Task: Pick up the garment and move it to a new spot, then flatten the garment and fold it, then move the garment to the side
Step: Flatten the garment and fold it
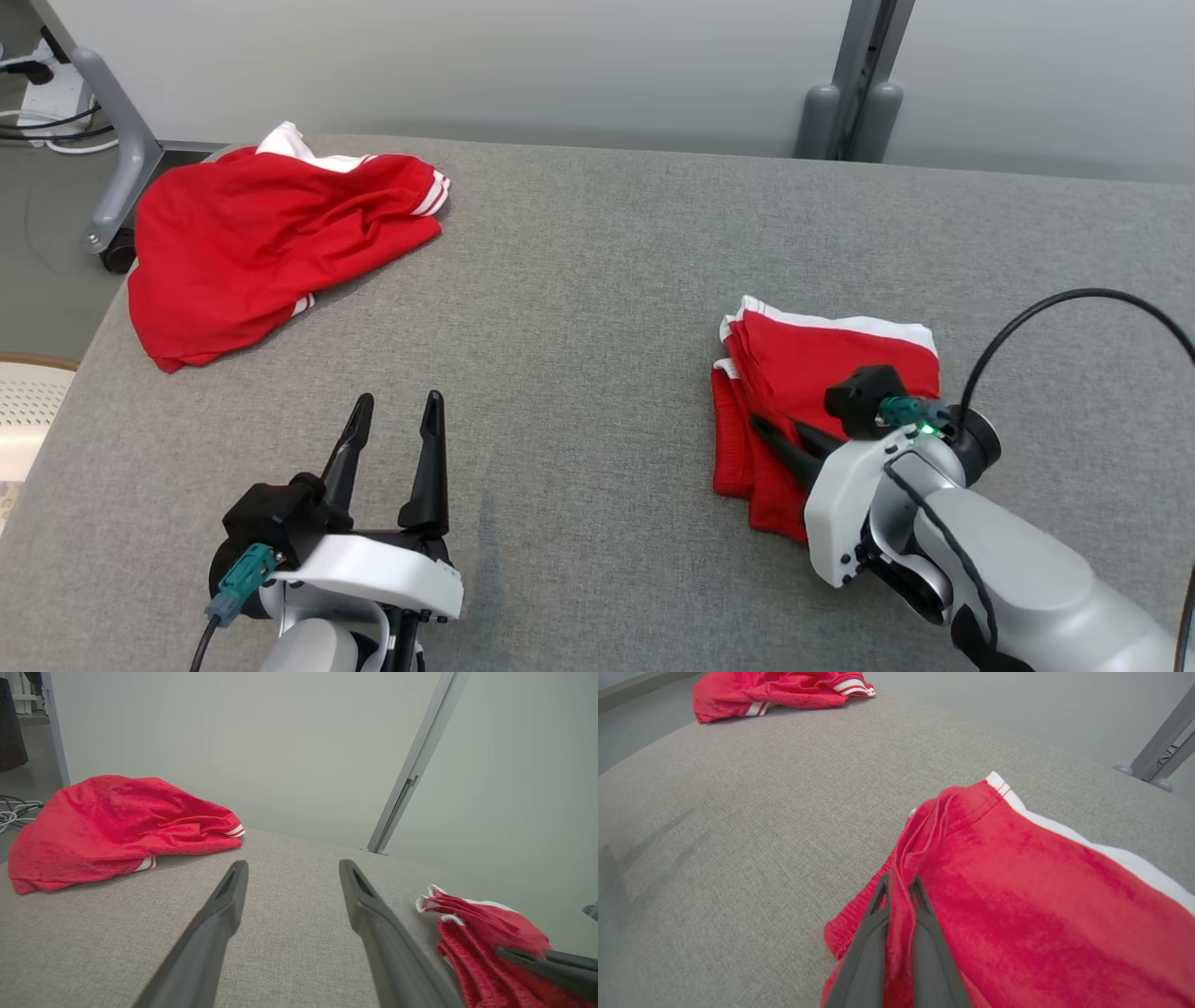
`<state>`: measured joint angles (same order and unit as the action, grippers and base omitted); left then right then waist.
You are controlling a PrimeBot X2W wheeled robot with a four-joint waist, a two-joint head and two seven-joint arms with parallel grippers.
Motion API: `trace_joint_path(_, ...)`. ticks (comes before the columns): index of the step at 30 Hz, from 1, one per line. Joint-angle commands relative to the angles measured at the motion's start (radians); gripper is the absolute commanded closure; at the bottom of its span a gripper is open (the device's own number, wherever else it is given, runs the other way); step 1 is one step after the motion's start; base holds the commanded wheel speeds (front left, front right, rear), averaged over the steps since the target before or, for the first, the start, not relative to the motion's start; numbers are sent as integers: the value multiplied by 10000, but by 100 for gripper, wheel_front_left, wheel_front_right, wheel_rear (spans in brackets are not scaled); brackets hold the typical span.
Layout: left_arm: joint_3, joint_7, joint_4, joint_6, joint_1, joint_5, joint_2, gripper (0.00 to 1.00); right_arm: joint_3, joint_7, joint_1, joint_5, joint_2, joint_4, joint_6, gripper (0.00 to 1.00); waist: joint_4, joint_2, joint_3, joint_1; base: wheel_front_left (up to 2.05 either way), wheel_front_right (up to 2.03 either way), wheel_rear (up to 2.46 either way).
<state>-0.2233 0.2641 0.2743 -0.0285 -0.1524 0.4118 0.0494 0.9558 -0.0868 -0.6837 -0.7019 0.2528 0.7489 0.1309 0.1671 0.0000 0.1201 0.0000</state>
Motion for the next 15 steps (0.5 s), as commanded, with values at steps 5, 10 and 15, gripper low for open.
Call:
trace_joint_path(5, 74, 3, -79, -88, 10, 52, 29, 0, 356, -58, 149, 285, 72, -115, -3, 100, -182, 0, 8, 0, 0, 0, 0)
trace_joint_path(10, 33, 3, -85, -102, -48, 62, 29, 0, 463, -377, 113, 524, -46, -36, -3, 85, -324, 0, 11, 0, 0, 0, 0)
trace_joint_path(15, -7, 3, -45, -107, -67, 34, 29, 0, 307, -847, 219, 624, -201, 66, -3, 0, -409, 0, -16, 0, 0, 0, 0)
